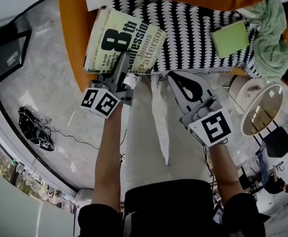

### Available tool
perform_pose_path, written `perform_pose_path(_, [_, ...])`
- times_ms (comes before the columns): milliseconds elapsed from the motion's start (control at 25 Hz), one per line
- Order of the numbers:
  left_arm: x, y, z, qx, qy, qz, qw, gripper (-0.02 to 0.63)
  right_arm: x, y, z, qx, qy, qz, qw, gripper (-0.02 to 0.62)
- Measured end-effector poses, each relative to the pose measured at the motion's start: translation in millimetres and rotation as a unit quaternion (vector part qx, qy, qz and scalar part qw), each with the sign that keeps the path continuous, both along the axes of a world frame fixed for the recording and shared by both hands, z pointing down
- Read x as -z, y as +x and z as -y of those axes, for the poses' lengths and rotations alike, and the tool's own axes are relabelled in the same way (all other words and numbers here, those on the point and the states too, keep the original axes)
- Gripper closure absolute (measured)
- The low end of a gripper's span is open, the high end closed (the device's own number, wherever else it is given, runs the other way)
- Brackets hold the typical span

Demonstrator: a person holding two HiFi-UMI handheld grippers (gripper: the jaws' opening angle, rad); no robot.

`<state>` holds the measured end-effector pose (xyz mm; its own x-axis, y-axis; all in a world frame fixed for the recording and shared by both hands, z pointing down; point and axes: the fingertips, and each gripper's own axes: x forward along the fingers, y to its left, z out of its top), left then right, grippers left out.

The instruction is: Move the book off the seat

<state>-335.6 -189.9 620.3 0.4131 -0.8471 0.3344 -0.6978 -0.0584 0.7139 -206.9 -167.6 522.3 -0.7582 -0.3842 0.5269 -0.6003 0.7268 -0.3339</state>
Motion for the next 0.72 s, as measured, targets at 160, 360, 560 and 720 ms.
perform_pose_path(160, [33.8, 1.4, 2.7, -0.006, 0.013, 0.007, 0.9999, 0.443, 28.7, -1.3, 5.0, 0.000, 0.019, 0.014, 1.000, 0.580])
perform_pose_path(360, [91.3, 3.6, -3.9, -0.020, 0.026, 0.008, 0.9994, 0.443, 68.4, -12.2, -11.4, 0.007, 0.024, 0.023, 0.999, 0.580])
perform_pose_path(560, [149.2, 5.4, 3.4, -0.033, 0.055, 0.015, 0.9978, 0.443, 102.5, -18.8, -17.4, 0.003, 0.034, 0.042, 0.999, 0.580])
perform_pose_path(720, [186.9, 5.7, -2.3, -0.033, 0.060, 0.017, 0.9975, 0.443, 133.2, -14.3, -18.4, -0.003, 0.029, 0.063, 0.998, 0.580])
